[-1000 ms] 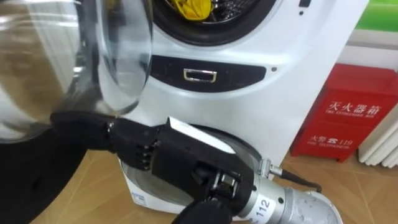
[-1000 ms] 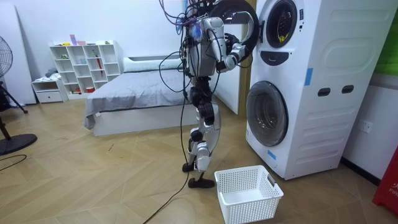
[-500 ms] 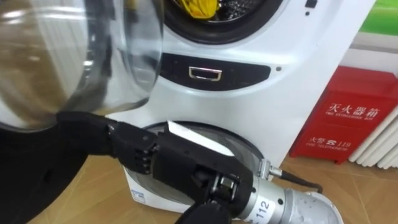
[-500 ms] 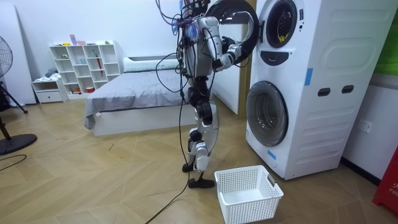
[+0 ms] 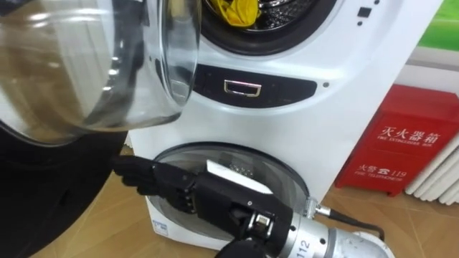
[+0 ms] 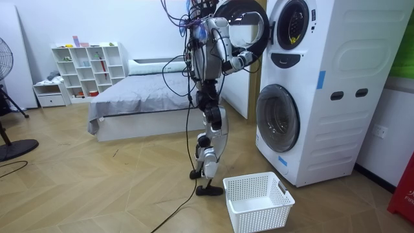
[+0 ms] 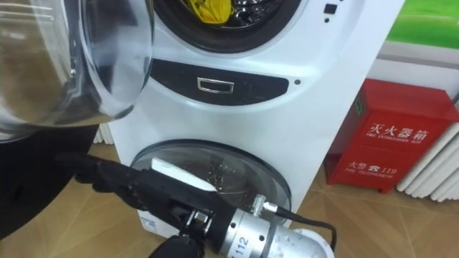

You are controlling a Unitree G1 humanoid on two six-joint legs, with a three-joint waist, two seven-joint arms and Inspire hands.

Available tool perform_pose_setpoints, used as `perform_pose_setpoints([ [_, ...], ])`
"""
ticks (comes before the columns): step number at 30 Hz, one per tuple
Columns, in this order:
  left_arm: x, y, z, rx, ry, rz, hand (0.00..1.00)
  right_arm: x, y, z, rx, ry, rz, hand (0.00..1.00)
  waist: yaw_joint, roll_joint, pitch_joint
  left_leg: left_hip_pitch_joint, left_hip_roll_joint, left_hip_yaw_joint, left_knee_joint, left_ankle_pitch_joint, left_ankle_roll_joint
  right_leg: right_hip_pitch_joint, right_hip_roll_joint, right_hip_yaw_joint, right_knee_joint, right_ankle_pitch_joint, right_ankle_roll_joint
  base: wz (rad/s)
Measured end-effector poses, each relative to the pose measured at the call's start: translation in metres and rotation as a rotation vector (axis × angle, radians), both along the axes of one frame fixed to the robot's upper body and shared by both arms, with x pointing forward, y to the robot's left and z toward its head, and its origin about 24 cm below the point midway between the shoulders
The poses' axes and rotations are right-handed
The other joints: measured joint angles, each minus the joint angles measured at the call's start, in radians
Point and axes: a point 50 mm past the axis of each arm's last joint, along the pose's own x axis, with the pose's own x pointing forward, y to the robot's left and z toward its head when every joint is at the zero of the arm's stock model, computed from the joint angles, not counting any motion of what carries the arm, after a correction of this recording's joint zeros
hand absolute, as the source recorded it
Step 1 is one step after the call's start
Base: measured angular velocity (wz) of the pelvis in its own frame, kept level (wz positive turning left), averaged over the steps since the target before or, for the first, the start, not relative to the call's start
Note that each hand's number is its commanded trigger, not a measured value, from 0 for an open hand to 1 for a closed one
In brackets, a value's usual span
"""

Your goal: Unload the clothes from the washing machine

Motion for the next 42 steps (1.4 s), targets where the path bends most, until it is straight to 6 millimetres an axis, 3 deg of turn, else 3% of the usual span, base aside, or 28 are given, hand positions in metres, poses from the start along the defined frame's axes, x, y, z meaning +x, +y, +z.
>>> perform_pose_setpoints([
  [7,0.005,-0.007,-0.001,-0.01,-0.015,-0.005,0.0,0.006,0.016,0.001,-0.024,-0.021,0.038,0.0,0.029,0.013,0.0091,-0.008,0.0,0.002,-0.003,0.0,0.0,-0.006,-0.001,0.001,-0.002,0.0,0.0,0.0],
  [10,0.005,-0.007,-0.001,-0.01,-0.012,-0.003,0.0,0.011,0.021,0.004,-0.02,-0.027,0.039,0.0,0.047,0.013,0.0089,-0.018,0.0,0.002,-0.003,0.0,0.0,-0.017,-0.001,0.0,-0.003,0.0,0.0,0.02],
  [18,0.008,-0.008,0.0,0.004,-0.027,0.0,0.0,0.012,0.038,0.017,0.004,-0.072,0.092,0.0,0.053,0.004,0.0038,-0.021,0.0,-0.01,-0.003,0.0,0.0,-0.018,-0.001,-0.01,-0.002,0.0,0.0,0.02],
  [28,0.007,-0.008,-0.001,0.015,-0.007,-0.009,0.0,0.013,0.049,0.007,-0.025,-0.009,0.108,0.0,0.055,0.004,0.0079,-0.013,0.0,-0.008,-0.01,0.0,0.0,-0.017,-0.001,-0.006,0.0,0.0,0.0,0.0],
  [37,0.005,-0.008,-0.002,0.021,0.008,-0.003,0.0,0.016,0.051,0.005,-0.024,0.005,0.087,0.0,0.095,0.003,0.0083,-0.015,0.0,-0.012,-0.01,0.0,0.0,-0.017,-0.001,-0.009,-0.001,0.0,0.0,0.0],
  [42,0.006,-0.009,-0.002,0.019,0.005,-0.001,0.0,0.019,0.047,-0.004,-0.058,0.03,0.072,0.0,0.087,0.004,0.0086,-0.017,-0.001,-0.016,-0.009,0.0,0.0,-0.015,-0.002,-0.015,-0.003,0.0,0.0,0.03],
])
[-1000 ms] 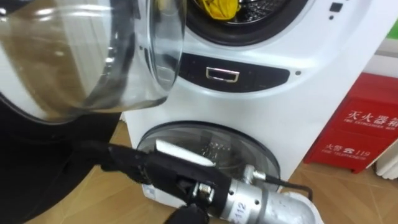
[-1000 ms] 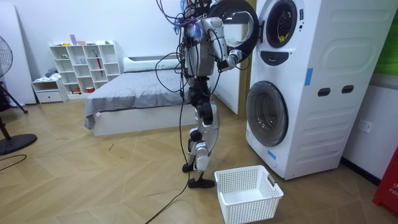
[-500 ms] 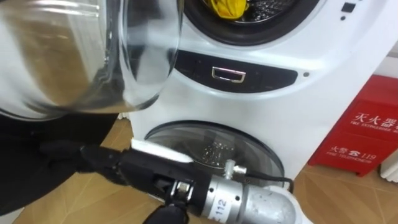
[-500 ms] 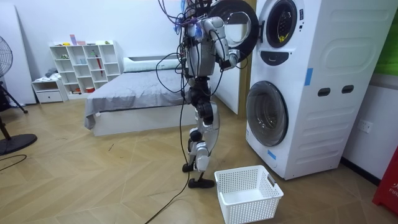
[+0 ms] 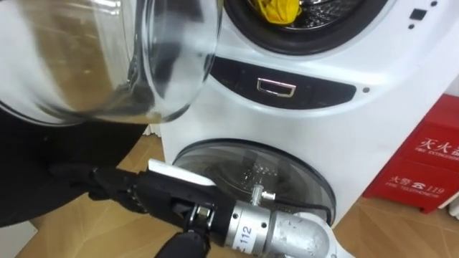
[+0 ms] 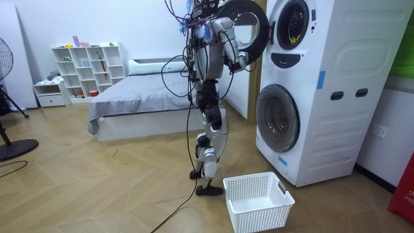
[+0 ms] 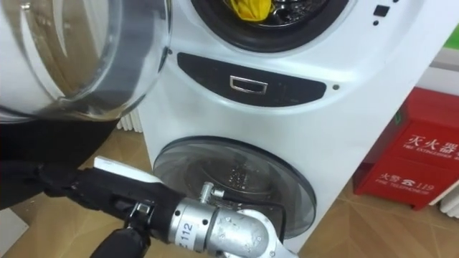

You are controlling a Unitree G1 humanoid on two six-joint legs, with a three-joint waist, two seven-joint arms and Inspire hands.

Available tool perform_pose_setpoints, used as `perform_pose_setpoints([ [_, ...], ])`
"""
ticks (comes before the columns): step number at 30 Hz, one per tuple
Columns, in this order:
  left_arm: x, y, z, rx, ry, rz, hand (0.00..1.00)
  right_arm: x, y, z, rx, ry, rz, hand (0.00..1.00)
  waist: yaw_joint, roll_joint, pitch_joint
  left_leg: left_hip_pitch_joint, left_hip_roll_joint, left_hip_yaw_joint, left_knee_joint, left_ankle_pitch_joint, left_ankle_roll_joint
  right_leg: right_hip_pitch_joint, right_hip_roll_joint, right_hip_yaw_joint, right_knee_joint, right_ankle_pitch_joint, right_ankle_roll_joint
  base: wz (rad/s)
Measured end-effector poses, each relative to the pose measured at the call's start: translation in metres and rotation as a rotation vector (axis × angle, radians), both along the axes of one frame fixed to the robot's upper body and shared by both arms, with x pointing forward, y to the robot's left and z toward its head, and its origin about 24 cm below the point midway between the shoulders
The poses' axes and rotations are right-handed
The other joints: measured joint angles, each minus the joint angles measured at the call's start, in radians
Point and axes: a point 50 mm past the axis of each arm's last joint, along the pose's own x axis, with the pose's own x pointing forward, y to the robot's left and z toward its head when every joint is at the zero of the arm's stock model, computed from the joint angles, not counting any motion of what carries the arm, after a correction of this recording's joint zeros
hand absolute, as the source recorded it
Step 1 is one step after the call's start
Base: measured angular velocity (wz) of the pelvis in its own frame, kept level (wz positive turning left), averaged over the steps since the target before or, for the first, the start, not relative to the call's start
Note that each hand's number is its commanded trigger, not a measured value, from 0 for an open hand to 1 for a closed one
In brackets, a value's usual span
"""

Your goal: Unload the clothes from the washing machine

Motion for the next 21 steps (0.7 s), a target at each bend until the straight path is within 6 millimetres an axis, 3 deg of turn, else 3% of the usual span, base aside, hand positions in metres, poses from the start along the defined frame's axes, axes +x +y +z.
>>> perform_pose_setpoints([
  [4,0.004,-0.001,0.001,-0.005,-0.013,0.0,0.0,0.007,-0.012,-0.02,-0.117,0.011,-0.056,0.0,-0.016,-0.001,-0.0004,-0.005,-0.001,0.001,0.0,0.0,0.0,-0.002,-0.001,-0.002,-0.001,0.0,0.0,0.03],
  [7,0.005,-0.001,0.002,-0.005,-0.016,0.001,0.0,0.006,-0.032,-0.057,-0.284,0.056,-0.148,0.0,-0.029,-0.001,-0.0009,0.008,-0.003,0.002,0.0,0.0,0.0,0.013,-0.002,-0.005,-0.004,-0.001,0.002,0.03],
  [10,0.001,0.005,0.002,0.006,-0.006,0.042,0.0,0.004,-0.067,-0.095,-0.529,0.088,-0.247,0.0,-0.072,-0.007,-0.0043,0.007,-0.006,-0.004,0.0,0.0,0.0,0.019,-0.005,-0.013,-0.011,-0.002,0.003,0.07],
  [12,-0.002,0.007,0.002,0.011,-0.004,0.062,0.0,0.005,-0.092,-0.107,-0.625,0.112,-0.353,0.0,-0.075,-0.009,-0.0054,0.01,-0.005,0.001,-0.001,0.0,0.0,0.019,-0.005,-0.005,-0.011,-0.001,0.004,-0.1],
  [16,-0.011,0.01,0.001,0.015,0.01,0.111,0.0,0.025,-0.134,-0.094,-0.693,0.022,-0.611,0.0,-0.141,-0.011,-0.0065,0.009,-0.005,0.001,-0.001,0.0,0.0,0.02,-0.004,-0.007,-0.012,-0.001,0.004,-0.01],
  [21,-0.012,0.01,0.001,0.0,-0.021,0.219,0.0,0.041,-0.168,-0.073,-0.646,-0.062,-0.907,0.0,-0.163,-0.012,-0.0085,0.031,-0.002,0.012,-0.003,0.0,0.0,0.035,-0.002,0.007,-0.009,-0.001,0.004,-0.09],
])
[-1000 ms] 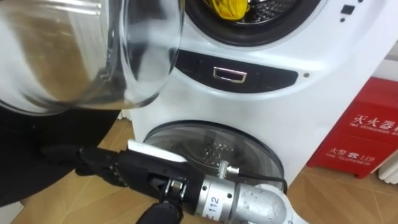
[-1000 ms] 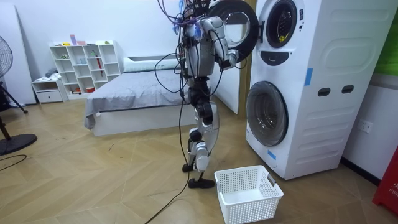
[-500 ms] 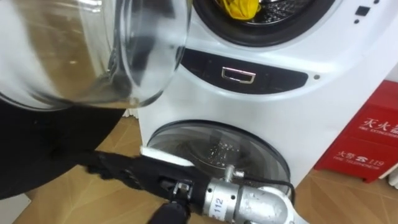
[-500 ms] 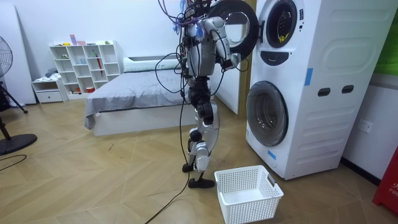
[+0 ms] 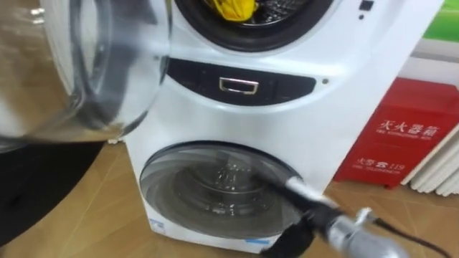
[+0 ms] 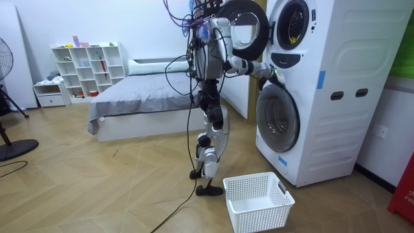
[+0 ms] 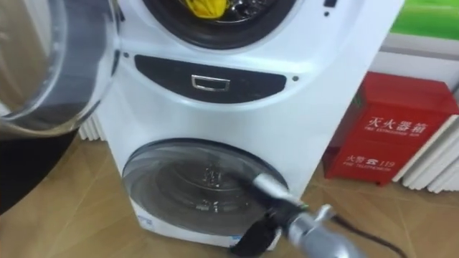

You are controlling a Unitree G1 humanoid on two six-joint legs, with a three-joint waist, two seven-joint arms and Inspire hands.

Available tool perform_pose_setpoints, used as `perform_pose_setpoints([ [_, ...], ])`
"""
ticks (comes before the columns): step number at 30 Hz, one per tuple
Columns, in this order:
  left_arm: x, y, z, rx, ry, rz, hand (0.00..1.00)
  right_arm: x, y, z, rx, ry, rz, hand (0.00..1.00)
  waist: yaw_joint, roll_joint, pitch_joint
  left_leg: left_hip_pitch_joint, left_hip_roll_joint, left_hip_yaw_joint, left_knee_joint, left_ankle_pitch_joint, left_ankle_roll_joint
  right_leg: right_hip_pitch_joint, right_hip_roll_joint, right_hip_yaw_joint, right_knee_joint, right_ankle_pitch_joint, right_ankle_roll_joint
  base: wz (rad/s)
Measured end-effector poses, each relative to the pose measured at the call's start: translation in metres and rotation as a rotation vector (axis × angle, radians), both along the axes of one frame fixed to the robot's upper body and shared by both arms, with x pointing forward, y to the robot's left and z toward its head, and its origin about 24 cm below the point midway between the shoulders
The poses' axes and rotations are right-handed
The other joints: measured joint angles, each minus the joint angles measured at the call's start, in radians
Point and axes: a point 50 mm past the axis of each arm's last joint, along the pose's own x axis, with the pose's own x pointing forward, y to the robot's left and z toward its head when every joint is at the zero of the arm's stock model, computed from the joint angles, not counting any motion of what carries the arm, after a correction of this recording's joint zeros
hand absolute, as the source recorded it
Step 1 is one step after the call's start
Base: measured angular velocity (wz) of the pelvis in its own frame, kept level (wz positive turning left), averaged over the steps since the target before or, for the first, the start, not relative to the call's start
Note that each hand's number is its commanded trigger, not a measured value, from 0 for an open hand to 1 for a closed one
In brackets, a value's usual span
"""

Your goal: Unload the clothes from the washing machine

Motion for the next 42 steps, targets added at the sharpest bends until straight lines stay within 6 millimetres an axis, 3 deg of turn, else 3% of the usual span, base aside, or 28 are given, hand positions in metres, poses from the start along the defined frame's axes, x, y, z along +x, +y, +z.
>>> perform_pose_setpoints([
  [7,-0.005,0.0,-0.001,0.01,-0.01,0.055,0.0,0.004,-0.001,0.043,0.095,-0.234,-0.107,0.0,-0.022,0.005,0.001,0.014,0.005,0.033,-0.006,0.0,0.0,-0.004,0.004,0.022,0.011,0.0,0.0,-0.11],
  [13,-0.018,0.002,-0.001,0.023,-0.006,0.071,0.0,0.002,-0.002,0.079,0.412,-0.357,-0.122,0.0,-0.03,0.029,0.005,0.028,0.008,0.034,-0.006,-0.002,0.004,0.01,0.002,0.024,0.012,0.001,0.001,0.0],
  [16,-0.026,0.002,-0.003,0.036,0.014,0.081,0.0,0.001,0.001,0.079,0.518,-0.336,-0.107,0.0,-0.031,0.039,-0.0002,0.032,0.005,0.037,-0.004,-0.007,0.009,0.014,0.004,0.024,0.009,0.0,0.001,0.0],
  [18,-0.028,0.001,-0.003,0.043,0.017,0.08,0.0,0.001,0.002,0.079,0.587,-0.316,-0.1,0.0,-0.027,0.045,0.0005,0.03,0.004,0.036,-0.004,-0.006,0.009,0.012,0.004,0.025,0.008,0.0,0.002,0.0],
  [22,-0.03,0.001,-0.003,0.066,0.031,0.036,0.0,0.001,0.004,0.079,0.634,-0.296,-0.081,0.0,-0.022,0.044,-0.0012,0.028,0.003,0.036,-0.001,-0.006,0.009,0.011,0.004,0.026,0.009,0.0,0.003,0.0],
  [28,-0.024,0.002,-0.001,0.071,0.005,0.023,0.0,0.003,0.012,0.088,0.863,-0.249,0.003,0.0,-0.012,0.045,-0.0051,0.03,0.004,0.037,0.001,-0.006,0.009,0.015,0.004,0.025,0.01,0.0,0.003,0.0],
  [42,-0.026,0.001,-0.001,0.074,0.007,-0.001,0.0,0.004,0.033,0.099,0.885,-0.254,0.132,0.0,0.008,0.044,-0.0058,0.03,0.006,0.028,0.005,-0.007,0.009,0.018,0.003,0.016,0.012,0.0,0.003,0.01],
])
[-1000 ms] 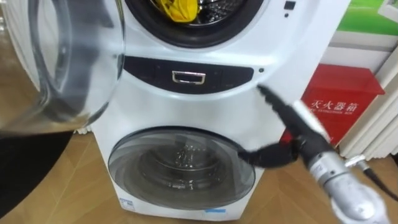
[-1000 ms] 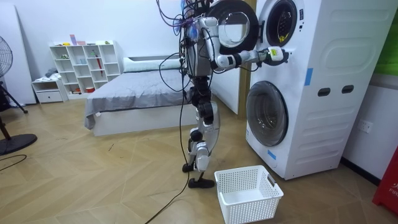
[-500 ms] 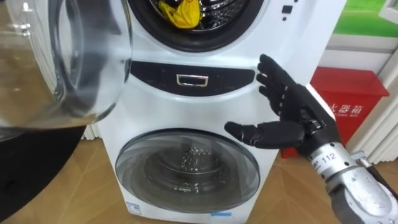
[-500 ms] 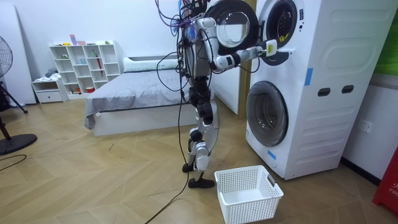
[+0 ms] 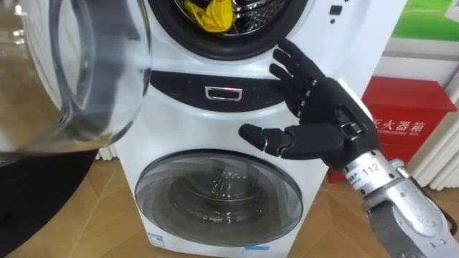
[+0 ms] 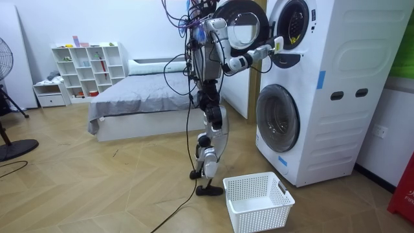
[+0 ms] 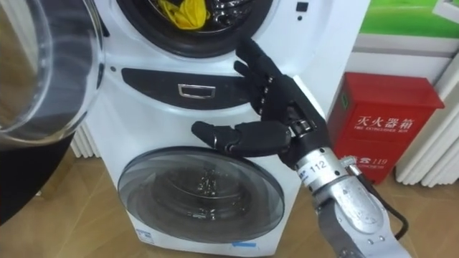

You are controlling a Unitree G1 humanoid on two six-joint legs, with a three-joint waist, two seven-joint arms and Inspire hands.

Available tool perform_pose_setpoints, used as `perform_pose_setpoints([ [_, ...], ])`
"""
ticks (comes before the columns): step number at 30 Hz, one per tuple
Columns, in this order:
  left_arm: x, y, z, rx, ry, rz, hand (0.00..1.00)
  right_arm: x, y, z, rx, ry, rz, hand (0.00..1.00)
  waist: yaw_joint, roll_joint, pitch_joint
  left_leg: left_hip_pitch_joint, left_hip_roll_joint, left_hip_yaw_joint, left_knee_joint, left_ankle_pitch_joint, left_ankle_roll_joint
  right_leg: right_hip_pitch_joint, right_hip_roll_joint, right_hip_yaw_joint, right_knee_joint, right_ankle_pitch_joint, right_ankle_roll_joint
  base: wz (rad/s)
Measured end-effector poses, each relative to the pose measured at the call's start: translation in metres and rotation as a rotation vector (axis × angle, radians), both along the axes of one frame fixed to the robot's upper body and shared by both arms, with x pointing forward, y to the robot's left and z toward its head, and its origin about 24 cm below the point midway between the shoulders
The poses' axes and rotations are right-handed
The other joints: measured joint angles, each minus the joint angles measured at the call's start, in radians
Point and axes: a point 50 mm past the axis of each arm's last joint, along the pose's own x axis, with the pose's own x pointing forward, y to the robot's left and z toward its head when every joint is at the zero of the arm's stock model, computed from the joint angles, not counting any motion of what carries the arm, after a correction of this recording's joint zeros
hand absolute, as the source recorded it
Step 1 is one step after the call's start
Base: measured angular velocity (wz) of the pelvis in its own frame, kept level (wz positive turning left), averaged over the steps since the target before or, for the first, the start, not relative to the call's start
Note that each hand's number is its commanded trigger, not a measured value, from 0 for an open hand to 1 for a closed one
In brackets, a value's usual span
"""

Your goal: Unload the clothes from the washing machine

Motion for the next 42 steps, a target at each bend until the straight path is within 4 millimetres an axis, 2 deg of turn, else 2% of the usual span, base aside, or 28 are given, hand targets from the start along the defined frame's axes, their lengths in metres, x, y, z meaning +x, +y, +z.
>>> perform_pose_setpoints([
  [4,-0.005,0.0,-0.001,-0.001,0.014,0.005,0.0,0.002,0.003,0.006,0.002,-0.021,0.023,0.0,0.005,-0.002,0.0024,-0.008,0.002,-0.001,0.026,-0.009,-0.002,-0.001,0.0,0.0,0.006,-0.005,-0.004,0.0],
  [8,-0.015,0.001,-0.003,-0.005,0.054,0.014,0.0,0.01,0.004,0.013,0.003,-0.047,0.026,0.0,0.008,-0.007,0.0088,-0.036,0.015,-0.011,0.123,-0.046,-0.008,0.003,0.003,-0.002,0.038,-0.03,-0.009,0.05],
  [9,-0.017,0.001,-0.003,-0.008,0.062,0.015,0.0,0.011,0.004,0.014,0.013,-0.054,0.027,0.0,0.01,-0.01,0.0156,-0.047,0.015,-0.011,0.16,-0.056,-0.009,0.0,0.002,-0.002,0.058,-0.042,-0.01,0.06],
  [10,-0.017,0.001,-0.004,-0.009,0.066,0.016,0.0,0.011,0.004,0.013,0.022,-0.053,0.027,0.0,0.012,-0.013,0.0163,-0.055,0.016,-0.011,0.18,-0.06,-0.01,-0.004,0.002,-0.002,0.066,-0.048,-0.011,0.07],
  [13,-0.019,-0.001,-0.005,-0.03,0.076,0.014,0.0,0.012,0.007,0.012,0.078,-0.043,0.039,0.0,0.014,-0.019,0.0148,-0.096,0.031,-0.011,0.282,-0.078,-0.018,-0.003,0.005,-0.017,0.092,-0.068,-0.021,0.11],
  [16,-0.017,-0.002,-0.005,-0.047,0.075,0.01,0.0,0.011,0.007,0.014,0.087,-0.056,0.034,0.0,0.025,-0.019,0.0131,-0.147,0.034,-0.006,0.348,-0.077,-0.019,0.001,0.006,-0.008,0.095,-0.075,-0.03,0.04],
  [19,-0.017,-0.004,-0.005,-0.051,0.075,0.009,0.0,0.012,0.007,0.016,0.089,-0.062,0.018,0.0,0.029,-0.024,0.0102,-0.225,0.027,-0.005,0.329,-0.078,-0.028,0.0,0.002,-0.004,0.087,-0.086,-0.034,0.05],
  [20,-0.018,-0.004,-0.005,-0.05,0.079,0.01,0.0,0.013,0.007,0.017,0.09,-0.064,0.014,0.0,0.033,-0.023,0.0121,-0.278,0.02,-0.009,0.276,-0.066,-0.035,0.007,0.001,0.001,0.083,-0.093,-0.033,-0.19],
  [21,-0.022,-0.002,-0.005,-0.047,0.091,0.017,0.0,0.014,0.007,0.016,0.089,-0.058,0.011,0.0,0.046,-0.022,0.0143,-0.321,0.012,-0.014,0.229,-0.001,-0.035,0.02,-0.008,0.003,0.083,-0.097,-0.023,-0.27],
  [22,-0.025,-0.002,-0.006,-0.045,0.1,0.019,0.0,0.014,0.007,0.015,0.087,-0.054,0.013,0.0,0.053,-0.024,0.0127,-0.335,0.01,-0.013,0.202,0.03,-0.037,0.027,-0.015,0.001,0.083,-0.1,-0.02,-0.26],
  [23,-0.03,0.0,-0.005,-0.043,0.11,0.032,0.0,0.014,0.007,0.016,0.087,-0.056,0.016,0.0,0.06,-0.028,0.0082,-0.35,0.002,-0.012,0.144,0.105,-0.026,0.042,-0.021,0.002,0.081,-0.114,-0.01,-0.11],
  [24,-0.033,0.002,-0.005,-0.04,0.116,0.041,0.0,0.014,0.007,0.016,0.087,-0.055,0.014,0.0,0.056,-0.034,0.0028,-0.345,-0.007,-0.013,0.116,0.162,-0.009,0.057,-0.027,0.001,0.08,-0.13,0.001,0.0],
  [25,-0.033,0.002,-0.005,-0.039,0.119,0.041,0.0,0.014,0.007,0.016,0.087,-0.056,0.014,0.0,0.051,-0.038,0.0022,-0.339,-0.015,-0.013,0.113,0.176,0.007,0.06,-0.032,0.0,0.078,-0.136,0.008,0.2],
  [26,-0.032,0.002,-0.006,-0.042,0.115,0.04,0.0,0.014,0.007,0.016,0.088,-0.054,0.014,0.0,0.04,-0.052,-0.0048,-0.332,-0.038,-0.013,0.122,0.172,0.023,0.072,-0.05,-0.003,0.062,-0.143,0.022,0.2],
  [27,-0.028,0.0,-0.006,-0.054,0.107,0.039,0.0,0.014,0.007,0.018,0.091,-0.06,0.009,0.0,0.035,-0.059,-0.0077,-0.333,-0.054,-0.01,0.139,0.16,0.034,0.081,-0.068,-0.007,0.061,-0.145,0.033,0.19],
  [28,-0.024,-0.001,-0.006,-0.064,0.099,0.038,0.0,0.014,0.006,0.019,0.095,-0.062,0.006,0.0,0.03,-0.055,-0.0034,-0.336,-0.059,-0.008,0.157,0.145,0.039,0.088,-0.073,-0.007,0.064,-0.146,0.039,0.13],
  [29,-0.019,0.0,-0.006,-0.069,0.087,0.035,0.0,0.014,0.003,0.02,0.1,-0.058,-0.002,0.0,0.028,-0.049,0.0007,-0.343,-0.07,-0.007,0.198,0.118,0.048,0.098,-0.086,-0.006,0.079,-0.153,0.054,0.16],
  [30,-0.014,0.003,-0.005,-0.062,0.078,0.032,0.0,0.014,0.003,0.02,0.108,-0.055,-0.01,0.0,0.019,-0.049,0.0015,-0.352,-0.08,0.012,0.243,0.095,0.06,0.112,-0.102,0.004,0.092,-0.161,0.067,0.08],
  [31,-0.014,0.004,-0.004,-0.056,0.075,0.033,0.0,0.013,0.003,0.021,0.109,-0.063,-0.004,0.0,0.01,-0.048,0.0048,-0.358,-0.094,0.057,0.266,0.07,0.073,0.12,-0.12,0.029,0.119,-0.17,0.085,0.05],
  [32,-0.013,0.004,-0.004,-0.056,0.076,0.034,0.0,0.011,0.004,0.023,0.104,-0.072,0.003,0.0,0.002,-0.046,0.0006,-0.35,-0.092,0.076,0.26,0.057,0.082,0.115,-0.128,0.032,0.144,-0.181,0.103,0.15],
  [33,-0.008,0.004,-0.004,-0.057,0.065,0.029,0.0,0.008,0.003,0.027,0.09,-0.098,0.008,0.0,-0.025,-0.039,-0.0025,-0.323,-0.1,0.096,0.242,0.027,0.101,0.088,-0.146,0.024,0.233,-0.199,0.135,0.29],
  [34,0.001,0.005,-0.003,-0.052,0.047,0.024,0.0,0.004,0.001,0.029,0.081,-0.126,0.021,0.0,-0.042,-0.043,0.0012,-0.3,-0.114,0.104,0.24,0.018,0.111,0.05,-0.171,0.024,0.341,-0.204,0.145,0.24],
  [35,0.003,0.006,-0.002,-0.049,0.042,0.023,0.0,0.002,0.001,0.028,0.079,-0.131,0.029,0.0,-0.047,-0.046,0.0035,-0.287,-0.121,0.107,0.24,0.016,0.115,0.037,-0.183,0.025,0.385,-0.199,0.154,-0.04],
  [36,0.009,0.007,-0.001,-0.041,0.033,0.015,0.0,-0.001,0.001,0.023,0.072,-0.124,0.047,0.0,-0.051,-0.046,0.0041,-0.253,-0.127,0.108,0.235,0.01,0.124,0.022,-0.199,0.027,0.458,-0.17,0.165,-0.29],
  [39,0.03,0.012,0.004,-0.032,-0.013,0.013,0.0,-0.006,-0.002,0.01,0.066,-0.079,0.052,0.0,-0.058,-0.027,0.0132,-0.155,-0.121,0.095,0.177,0.004,0.131,-0.012,-0.188,0.039,0.609,-0.034,0.165,-0.16],
  [40,0.034,0.013,0.005,-0.028,-0.023,0.007,0.0,-0.007,-0.003,0.009,0.066,-0.077,0.05,0.0,-0.06,-0.024,0.0135,-0.144,-0.117,0.084,0.169,-0.002,0.134,-0.022,-0.183,0.045,0.629,-0.021,0.169,-0.14],
  [41,0.042,0.014,0.008,-0.021,-0.053,-0.004,0.0,-0.006,-0.003,0.01,0.067,-0.083,0.053,0.0,-0.056,-0.019,0.0141,-0.141,-0.112,0.049,0.169,-0.024,0.123,-0.048,-0.171,0.063,0.639,-0.077,0.167,-0.46],
  [42,0.045,0.013,0.009,-0.022,-0.068,-0.009,0.0,-0.006,-0.001,0.011,0.067,-0.083,0.07,0.0,-0.051,-0.006,0.0224,-0.14,-0.107,0.019,0.166,-0.026,0.122,-0.08,-0.158,0.077,0.612,-0.146,0.151,-0.54],
])
